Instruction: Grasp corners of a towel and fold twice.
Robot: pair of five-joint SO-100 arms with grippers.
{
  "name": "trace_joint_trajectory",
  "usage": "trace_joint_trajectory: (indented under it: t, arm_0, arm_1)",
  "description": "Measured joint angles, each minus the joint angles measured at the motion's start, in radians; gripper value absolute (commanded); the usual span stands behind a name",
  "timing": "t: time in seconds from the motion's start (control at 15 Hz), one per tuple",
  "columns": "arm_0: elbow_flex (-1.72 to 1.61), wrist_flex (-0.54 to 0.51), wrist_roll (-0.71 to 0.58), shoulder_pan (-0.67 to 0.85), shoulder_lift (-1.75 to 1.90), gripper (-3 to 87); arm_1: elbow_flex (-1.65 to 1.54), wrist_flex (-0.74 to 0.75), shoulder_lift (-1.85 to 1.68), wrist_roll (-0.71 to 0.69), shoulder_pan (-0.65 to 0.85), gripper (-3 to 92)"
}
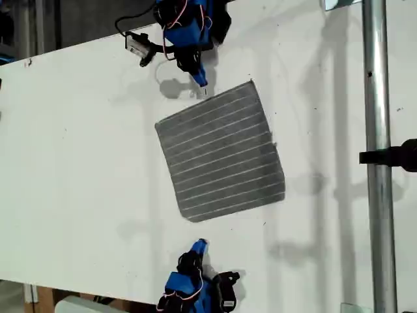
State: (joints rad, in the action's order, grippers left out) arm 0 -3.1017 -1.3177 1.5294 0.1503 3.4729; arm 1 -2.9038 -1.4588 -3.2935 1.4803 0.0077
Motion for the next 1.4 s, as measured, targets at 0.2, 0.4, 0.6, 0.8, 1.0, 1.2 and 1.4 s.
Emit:
trace_joint_trajectory:
  t: [0.2,0.4,0.6,0.8,1.0,1.2,1.4]
  arm_0:
    - [0.000,-0.006,0.000,0.000,0.000,-2.8]
    - [0.000,-0.006,0.000,0.000,0.000,-2.8]
    - [0.000,-0.006,0.000,0.000,0.000,-2.8]
    - [0.000,-0.006,0.000,-0.003,0.000,-2.8]
    - [0.000,-0.006,0.000,-0.003,0.000,-2.8]
    - [0.003,-0.006,0.000,-0.014,0.000,-2.9]
    - [0.077,-0.002,0.026,-0.064,-0.032,-2.9]
  arm_1:
    - [0.000,0.000,0.000,0.000,0.000,-0.2]
    - [0.000,0.000,0.000,0.005,-0.003,-0.2]
    - [0.000,0.000,0.000,0.005,-0.008,-0.2]
    - [0.000,0.000,0.000,0.005,-0.008,-0.3]
    - [0.009,0.017,0.000,0.000,-0.008,-0.3]
    - [0.118,0.018,0.048,-0.015,-0.051,-0.3]
    - [0.383,0.012,0.324,-0.078,-0.127,-0.3]
